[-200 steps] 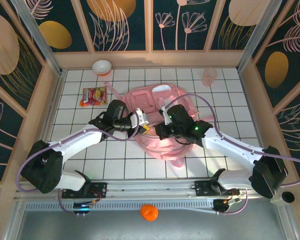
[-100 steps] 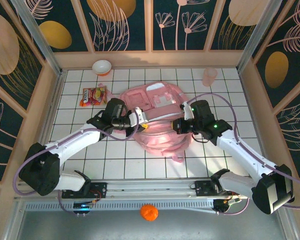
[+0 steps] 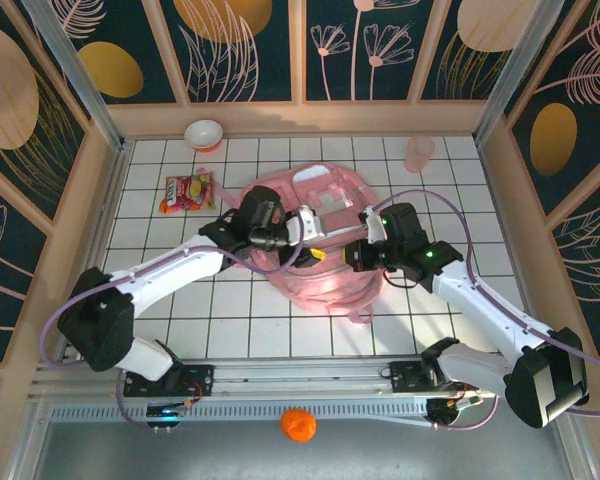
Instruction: Pack the student bag
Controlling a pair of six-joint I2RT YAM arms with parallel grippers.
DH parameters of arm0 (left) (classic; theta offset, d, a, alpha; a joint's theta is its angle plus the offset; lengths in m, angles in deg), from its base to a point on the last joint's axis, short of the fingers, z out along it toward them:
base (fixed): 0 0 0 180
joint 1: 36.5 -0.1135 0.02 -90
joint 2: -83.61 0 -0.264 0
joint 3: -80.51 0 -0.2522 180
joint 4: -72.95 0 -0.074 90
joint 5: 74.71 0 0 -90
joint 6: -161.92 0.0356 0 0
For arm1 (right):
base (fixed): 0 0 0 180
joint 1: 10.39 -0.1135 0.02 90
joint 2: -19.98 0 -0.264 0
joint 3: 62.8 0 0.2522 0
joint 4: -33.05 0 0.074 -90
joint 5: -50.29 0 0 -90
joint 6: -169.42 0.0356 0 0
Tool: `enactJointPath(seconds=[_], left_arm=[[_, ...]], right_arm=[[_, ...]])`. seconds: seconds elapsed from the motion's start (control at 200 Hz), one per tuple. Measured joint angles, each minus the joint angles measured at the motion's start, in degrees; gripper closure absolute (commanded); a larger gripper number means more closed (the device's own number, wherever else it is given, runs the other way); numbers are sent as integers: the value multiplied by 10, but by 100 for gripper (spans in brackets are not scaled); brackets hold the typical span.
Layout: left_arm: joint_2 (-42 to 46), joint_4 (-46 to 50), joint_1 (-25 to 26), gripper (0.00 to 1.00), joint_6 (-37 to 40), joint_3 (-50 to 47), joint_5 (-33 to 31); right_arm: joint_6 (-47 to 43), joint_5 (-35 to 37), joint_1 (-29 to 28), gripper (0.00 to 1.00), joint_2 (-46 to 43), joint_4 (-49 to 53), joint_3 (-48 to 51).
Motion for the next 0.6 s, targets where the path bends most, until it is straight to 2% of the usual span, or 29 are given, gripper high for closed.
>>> enactJointPath(seconds=[0.085, 0.145, 0.18, 0.235, 0.315, 0.48, 0.601], left_arm=[[-30, -2, 14, 48, -5, 9, -9], [-46, -2, 15, 55, -8, 9, -17], [-53, -2, 15, 65, -11, 9, -24], [-61, -2, 15, 86, -9, 9, -29], [-61, 0, 16, 99, -8, 9, -32], [-37, -19, 11, 100, 32, -18, -35], [2, -20, -23, 100, 70, -57, -3]], right_arm=[[2, 0, -3, 100, 0, 0, 0], [2, 0, -8, 100, 0, -1, 0], [2, 0, -9, 100, 0, -1, 0], [2, 0, -10, 100, 0, -1, 0], [2, 5, -9, 100, 0, 4, 0], [-13, -35, 30, 100, -1, 12, 0], [-24, -59, 53, 100, -3, 24, 0]])
